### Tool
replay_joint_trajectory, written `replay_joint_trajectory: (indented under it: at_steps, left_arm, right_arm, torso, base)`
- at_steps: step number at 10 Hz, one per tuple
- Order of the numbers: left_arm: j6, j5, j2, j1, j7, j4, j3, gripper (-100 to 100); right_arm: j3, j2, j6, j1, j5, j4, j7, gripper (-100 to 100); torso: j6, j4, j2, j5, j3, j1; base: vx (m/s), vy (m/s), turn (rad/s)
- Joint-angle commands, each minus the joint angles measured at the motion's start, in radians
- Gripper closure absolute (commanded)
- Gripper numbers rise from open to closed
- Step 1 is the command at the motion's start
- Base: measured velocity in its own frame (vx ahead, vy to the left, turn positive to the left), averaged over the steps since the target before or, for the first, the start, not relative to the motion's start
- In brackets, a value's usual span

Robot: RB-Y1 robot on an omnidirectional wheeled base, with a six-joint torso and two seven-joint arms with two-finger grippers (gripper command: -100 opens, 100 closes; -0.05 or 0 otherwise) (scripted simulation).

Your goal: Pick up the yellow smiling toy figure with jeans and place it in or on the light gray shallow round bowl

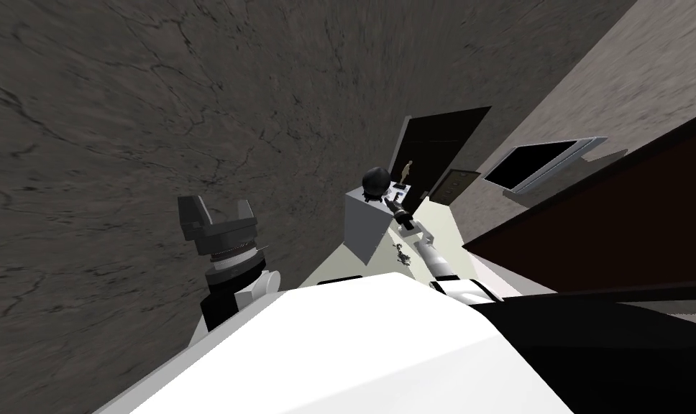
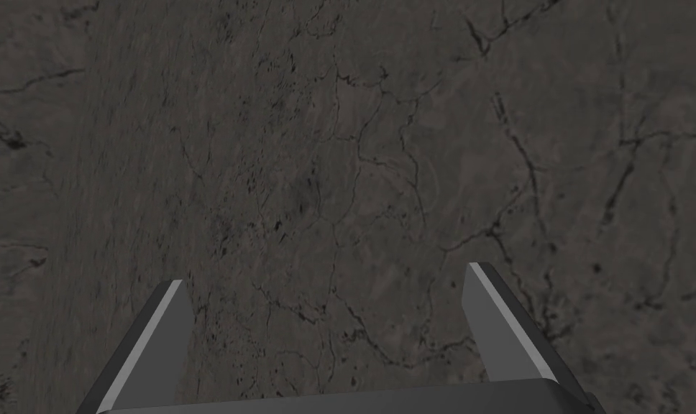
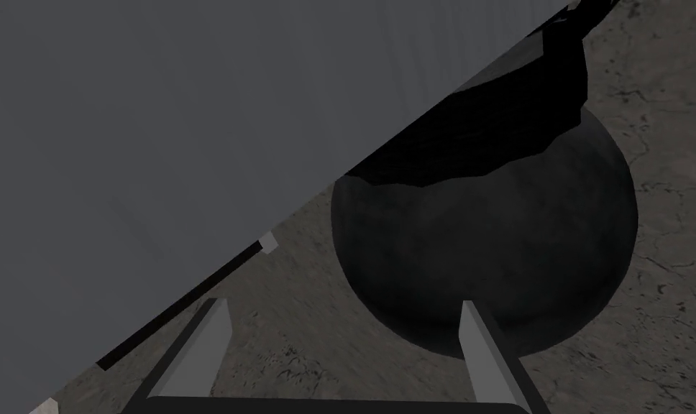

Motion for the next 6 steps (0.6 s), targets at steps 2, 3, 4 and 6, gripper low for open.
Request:
replay_joint_trajectory:
  at_steps: [2, 3, 4, 6]
  left_arm:
    - [0.0, 0.0, 0.0, 0.0, 0.0, 0.0, 0.0, 0]
    - [0.0, 0.0, 0.0, 0.0, 0.0, 0.0, 0.0, 0]
    - [0.0, 0.0, 0.0, 0.0, 0.0, 0.0, 0.0, 0]
    - [0.0, 0.0, 0.0, 0.0, 0.0, 0.0, 0.0, 0]
  right_arm:
    - [0.003, -0.023, 0.026, -0.042, 0.011, 0.08, 0.027, -100]
    - [0.009, -0.05, 0.053, -0.083, 0.019, 0.108, 0.048, -100]
    - [0.009, -0.05, 0.053, -0.085, 0.019, 0.132, 0.048, -100]
    - [0.016, -0.077, 0.08, -0.127, 0.025, 0.184, 0.068, -100]
  torso:
    - [0.0, 0.0, 0.0, 0.0, 0.0, 0.0]
    - [0.0, 0.0, 0.0, 0.0, 0.0, 0.001]
    - [0.0, 0.0, 0.0, 0.0, 0.0, 0.002]
    - [0.0, 0.0, 0.0, 0.0, 0.0, 0.0]
  base:
    - [-0.014, 0.033, 0.038]
    - [-0.017, 0.056, 0.052]
    - [-0.011, 0.053, 0.028]
    - [-0.003, 0.03, 0.021]
